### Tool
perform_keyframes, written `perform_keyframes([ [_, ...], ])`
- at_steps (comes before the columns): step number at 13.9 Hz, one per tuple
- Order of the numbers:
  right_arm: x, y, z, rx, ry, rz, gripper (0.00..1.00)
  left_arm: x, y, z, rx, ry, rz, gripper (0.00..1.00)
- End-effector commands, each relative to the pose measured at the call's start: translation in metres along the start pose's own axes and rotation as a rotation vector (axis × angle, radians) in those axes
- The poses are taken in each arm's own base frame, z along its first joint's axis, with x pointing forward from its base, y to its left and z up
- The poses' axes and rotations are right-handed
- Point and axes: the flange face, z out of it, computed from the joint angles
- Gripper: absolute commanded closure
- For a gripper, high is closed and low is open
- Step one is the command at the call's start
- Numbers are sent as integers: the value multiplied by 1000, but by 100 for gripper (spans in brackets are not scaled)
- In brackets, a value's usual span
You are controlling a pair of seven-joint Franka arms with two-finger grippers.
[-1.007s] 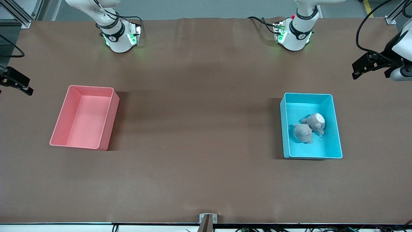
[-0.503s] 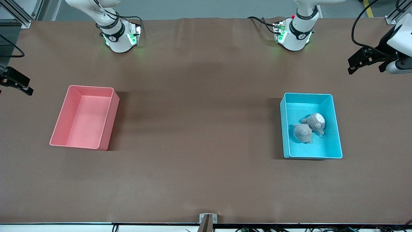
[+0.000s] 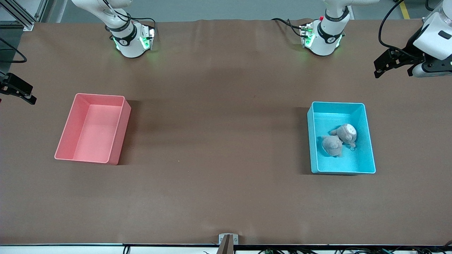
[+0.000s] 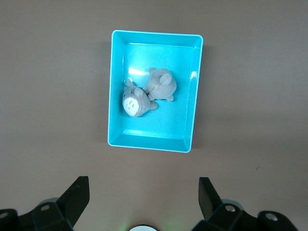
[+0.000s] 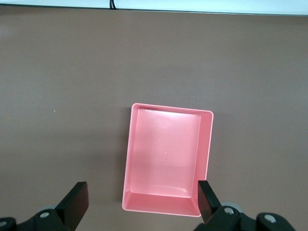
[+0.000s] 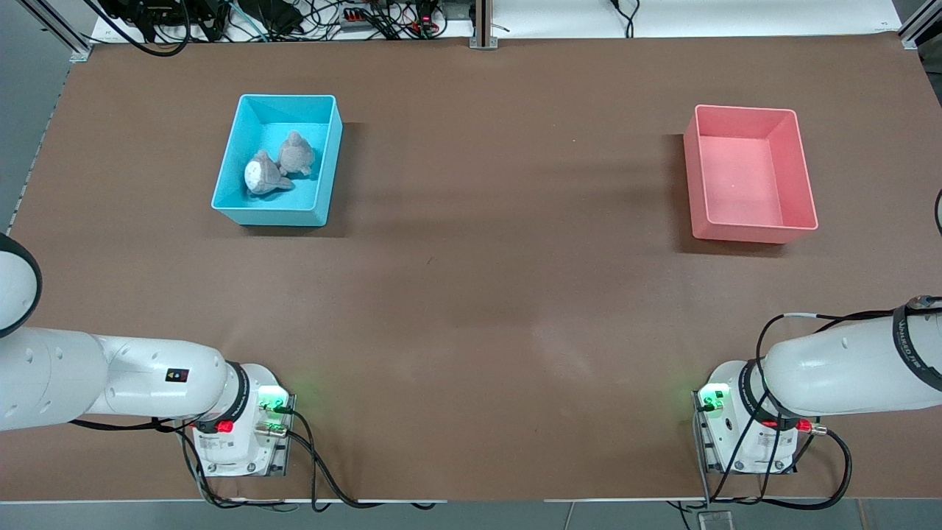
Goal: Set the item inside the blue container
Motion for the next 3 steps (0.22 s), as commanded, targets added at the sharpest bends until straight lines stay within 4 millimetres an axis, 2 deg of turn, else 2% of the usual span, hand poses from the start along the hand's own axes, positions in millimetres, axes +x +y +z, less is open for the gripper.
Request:
perform_keyframes([
  [1,2,3,-3,-6,2,5,0,-4,0,-4,-30,3,3,0],
  [3,2,2,-2,-4,1,5,0,-3,0,-7,-29,9,5,0],
])
